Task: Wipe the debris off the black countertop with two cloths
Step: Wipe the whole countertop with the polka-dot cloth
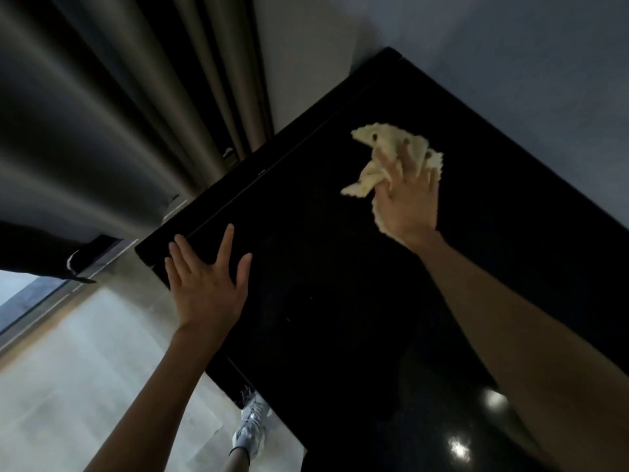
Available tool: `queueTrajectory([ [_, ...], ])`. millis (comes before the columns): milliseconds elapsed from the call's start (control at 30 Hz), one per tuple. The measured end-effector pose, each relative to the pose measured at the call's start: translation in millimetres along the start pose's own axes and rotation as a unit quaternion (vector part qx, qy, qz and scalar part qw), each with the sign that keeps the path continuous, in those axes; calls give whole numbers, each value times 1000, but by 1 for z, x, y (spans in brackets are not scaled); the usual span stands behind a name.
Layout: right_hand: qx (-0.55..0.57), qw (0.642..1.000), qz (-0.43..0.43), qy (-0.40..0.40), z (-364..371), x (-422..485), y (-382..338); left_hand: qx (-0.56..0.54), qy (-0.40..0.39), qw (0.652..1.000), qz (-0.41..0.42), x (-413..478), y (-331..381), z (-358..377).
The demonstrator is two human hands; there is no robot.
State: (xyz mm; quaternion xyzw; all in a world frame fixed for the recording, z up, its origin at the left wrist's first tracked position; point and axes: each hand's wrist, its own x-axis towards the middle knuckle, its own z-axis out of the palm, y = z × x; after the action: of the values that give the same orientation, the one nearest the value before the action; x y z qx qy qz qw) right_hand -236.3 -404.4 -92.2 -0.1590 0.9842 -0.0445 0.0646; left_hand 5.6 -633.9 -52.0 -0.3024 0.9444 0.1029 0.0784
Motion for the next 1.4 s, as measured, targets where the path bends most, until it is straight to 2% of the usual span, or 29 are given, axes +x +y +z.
queueTrajectory([
  [167, 42, 993, 112, 16, -21, 66, 47, -36, 8, 999, -40, 5, 12, -1],
  [367, 54, 985, 163, 19, -30, 71, 48, -49, 5, 998, -36, 2, 12, -3],
  [500, 62, 991, 118, 17, -21, 26, 9, -55, -6, 998, -18, -3, 0, -5],
  [633, 37, 999, 28, -5, -3, -50, -54, -67, -11, 997, 41, -16, -23, -9],
  [733, 68, 997, -37, -29, 6, -119, -105, -63, -7, 994, 92, -33, -44, -18],
  [867, 77, 990, -118, -1, 22, -212, -165, -56, -33, 987, 145, -53, -64, -32],
  [933, 60, 987, -148, -18, 27, -243, -179, -51, -48, 984, 162, -60, -66, -38],
  [1067, 34, 984, -167, -43, 28, -283, -164, -46, -68, 977, 196, -72, -57, -42],
  [1233, 55, 994, -87, -29, 23, -326, -117, -37, -101, 969, 222, -82, -20, -38],
  [1400, 57, 992, -109, -34, 18, -313, -99, -8, -115, 964, 239, -77, 22, -28],
])
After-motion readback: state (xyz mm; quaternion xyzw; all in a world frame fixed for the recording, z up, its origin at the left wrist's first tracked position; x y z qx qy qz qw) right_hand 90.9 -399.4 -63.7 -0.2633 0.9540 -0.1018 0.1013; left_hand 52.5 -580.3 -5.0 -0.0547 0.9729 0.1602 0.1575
